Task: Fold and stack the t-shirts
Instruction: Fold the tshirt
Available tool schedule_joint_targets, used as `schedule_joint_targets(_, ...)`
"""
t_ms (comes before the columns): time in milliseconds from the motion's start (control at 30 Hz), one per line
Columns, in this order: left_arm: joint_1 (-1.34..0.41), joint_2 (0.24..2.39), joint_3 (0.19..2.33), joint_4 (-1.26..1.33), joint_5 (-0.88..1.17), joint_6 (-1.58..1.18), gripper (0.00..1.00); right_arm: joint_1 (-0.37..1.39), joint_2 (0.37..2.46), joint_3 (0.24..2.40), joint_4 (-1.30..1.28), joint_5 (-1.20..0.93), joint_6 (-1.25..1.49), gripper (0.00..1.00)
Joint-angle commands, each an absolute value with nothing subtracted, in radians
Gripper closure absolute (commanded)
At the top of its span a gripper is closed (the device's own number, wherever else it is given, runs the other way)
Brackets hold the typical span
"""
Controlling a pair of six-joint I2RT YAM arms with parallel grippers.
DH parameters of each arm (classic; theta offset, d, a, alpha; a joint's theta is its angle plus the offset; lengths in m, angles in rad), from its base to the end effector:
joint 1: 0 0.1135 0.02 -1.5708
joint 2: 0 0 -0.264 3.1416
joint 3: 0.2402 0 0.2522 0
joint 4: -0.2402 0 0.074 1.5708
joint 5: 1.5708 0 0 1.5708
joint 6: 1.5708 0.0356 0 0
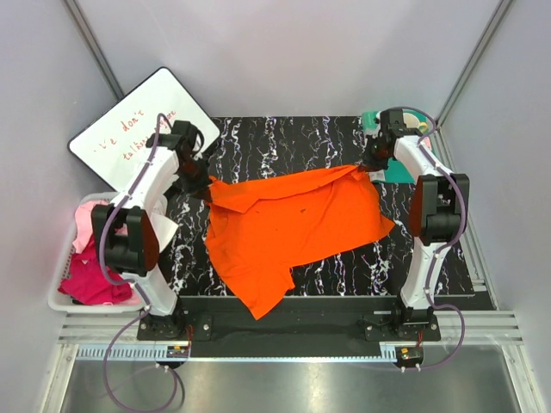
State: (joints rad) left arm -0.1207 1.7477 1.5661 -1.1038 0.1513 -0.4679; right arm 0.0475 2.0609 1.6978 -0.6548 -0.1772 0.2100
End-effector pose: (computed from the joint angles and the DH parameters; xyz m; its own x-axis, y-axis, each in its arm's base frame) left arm 0.3458 -0.0473 0.2834 -0.9229 -0.3372 -0.1860 -0.2858 0.9235 -0.2561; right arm 0.4510 0.0277 0.2227 -0.8604 0.1645 -0.4823 0.0411 0.9658 0.2562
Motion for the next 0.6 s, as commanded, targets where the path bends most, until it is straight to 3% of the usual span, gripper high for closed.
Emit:
schedule_joint_targets(0, -0.135, 1.68, 1.471, -1.16, 0.176, -0.469, 1.0, 0.045, 1.98, 1.649, -0.661, -0.163, 0.204, 1.0)
schedule_joint_targets(133, -0.135, 1.687, 1.404, -1.161, 0.154, -0.465, 1.0, 0.048, 1.988, 1.605, -0.683, -0.15, 0.21, 1.0)
schedule_joint_targets(200, -0.135, 1.701, 1.39, -1.163, 0.15, -0.469, 0.95, 0.046, 2.006, 1.598, -0.689, -0.124, 0.209, 1.0)
schedule_joint_targets(233, -0.135, 1.715, 1.388, -1.161, 0.149, -0.471, 0.9, 0.046, 2.014, 1.597, -0.689, -0.103, 0.207, 1.0)
schedule_joint_targets(300, -0.135, 1.733, 1.387, -1.158, 0.143, -0.482, 0.64, 0.046, 2.042, 1.615, -0.69, -0.08, 0.198, 1.0)
schedule_joint_targets(333, -0.135, 1.741, 1.39, -1.157, 0.141, -0.482, 0.58, 0.048, 2.051, 1.624, -0.69, -0.054, 0.189, 1.0)
schedule_joint_targets(367, -0.135, 1.755, 1.39, -1.157, 0.138, -0.483, 0.44, 0.048, 2.068, 1.635, -0.69, -0.043, 0.183, 1.0)
schedule_joint_targets(400, -0.135, 1.761, 1.39, -1.158, 0.137, -0.482, 0.36, 0.048, 2.074, 1.661, -0.69, -0.031, 0.176, 1.0)
schedule_joint_targets(500, -0.135, 1.784, 1.387, -1.152, 0.133, -0.48, 0.19, 0.048, 2.089, 1.707, -0.68, 0.027, 0.146, 1.0)
schedule_joint_targets(567, -0.135, 1.795, 1.385, -1.147, 0.14, -0.482, 0.15, 0.049, 2.1, 1.727, -0.67, 0.058, 0.124, 1.0)
